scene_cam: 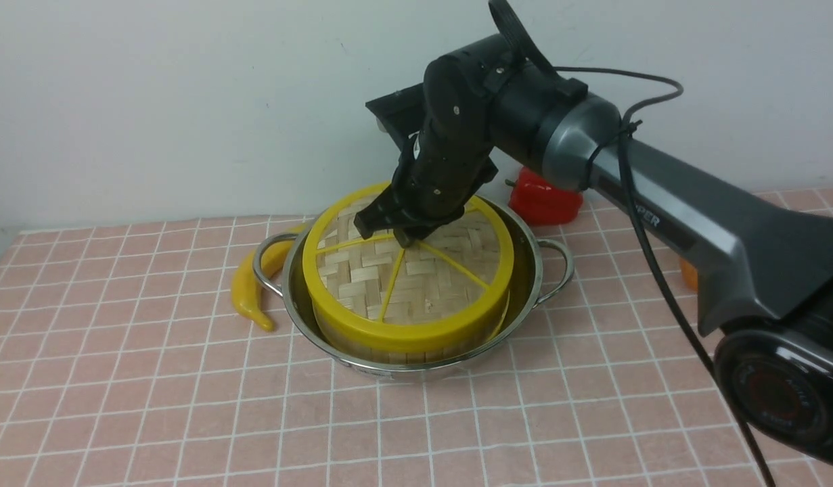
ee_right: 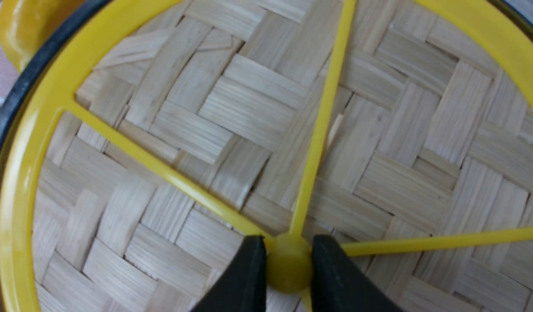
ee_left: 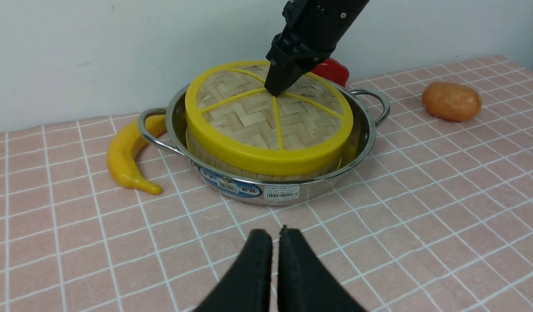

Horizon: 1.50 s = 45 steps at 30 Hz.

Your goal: Place the steamer in the pot on the pink tablecloth, and put the lid on the steamer.

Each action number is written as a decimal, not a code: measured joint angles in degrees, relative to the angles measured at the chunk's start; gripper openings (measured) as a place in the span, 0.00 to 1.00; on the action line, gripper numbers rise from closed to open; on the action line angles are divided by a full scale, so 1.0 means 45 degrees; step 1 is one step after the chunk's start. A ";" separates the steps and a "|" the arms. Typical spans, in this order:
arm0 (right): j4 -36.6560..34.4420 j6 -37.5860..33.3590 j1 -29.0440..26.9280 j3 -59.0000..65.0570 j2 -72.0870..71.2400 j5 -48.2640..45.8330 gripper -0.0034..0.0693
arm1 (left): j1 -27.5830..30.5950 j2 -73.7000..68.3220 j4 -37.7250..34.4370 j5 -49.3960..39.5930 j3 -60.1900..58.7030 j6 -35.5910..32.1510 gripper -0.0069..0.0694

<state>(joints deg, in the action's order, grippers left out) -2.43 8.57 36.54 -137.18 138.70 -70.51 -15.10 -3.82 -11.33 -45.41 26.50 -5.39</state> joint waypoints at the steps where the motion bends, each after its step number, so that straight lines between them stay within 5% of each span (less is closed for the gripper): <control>1: -0.0013 0.0013 0.0000 0.0000 0.0000 -0.0004 0.30 | 0.0000 0.0000 0.0000 0.0000 0.0000 0.0000 0.13; 8: -0.0058 0.0028 0.0000 0.0116 -0.1287 -0.0067 0.68 | 0.0000 0.0000 0.0000 0.0096 0.0000 0.0000 0.20; 12: -0.0058 -0.0001 0.0000 0.0116 -0.3624 -0.0026 0.82 | 0.0000 0.0000 0.0000 0.0535 0.0000 0.0000 0.26; 16: 0.0111 -0.0082 0.0000 0.0179 -0.5986 0.0090 0.84 | 0.0000 0.0000 0.0000 0.0892 0.0000 0.0000 0.30; 23: 0.1249 -0.0267 -0.0011 0.3638 -1.2182 0.0256 0.56 | 0.0000 0.0000 0.0000 0.1049 0.0000 0.0000 0.37; 25: 0.1500 -0.0267 -0.0011 0.6898 -1.4970 0.0242 0.29 | 0.0000 0.0000 0.0000 0.1060 0.0000 0.0000 0.40; 29: 0.1566 -0.0137 -0.0011 1.1669 -1.7853 0.1849 0.05 | 0.0000 0.0000 0.0000 0.1060 0.0000 0.0000 0.41; 37: 0.1566 0.1732 -0.0011 1.9989 -2.1650 0.7696 0.03 | 0.0000 0.0000 0.0000 0.1061 0.0000 0.0000 0.41; 45: 0.1566 0.2355 -0.0011 2.2756 -2.2243 0.8834 0.05 | 0.0000 0.0000 0.0000 0.1072 0.0000 -0.0005 0.41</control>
<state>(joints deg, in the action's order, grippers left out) 4.62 19.17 36.49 -34.78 38.60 -30.76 -15.10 -3.82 -11.33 -40.59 26.50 -5.41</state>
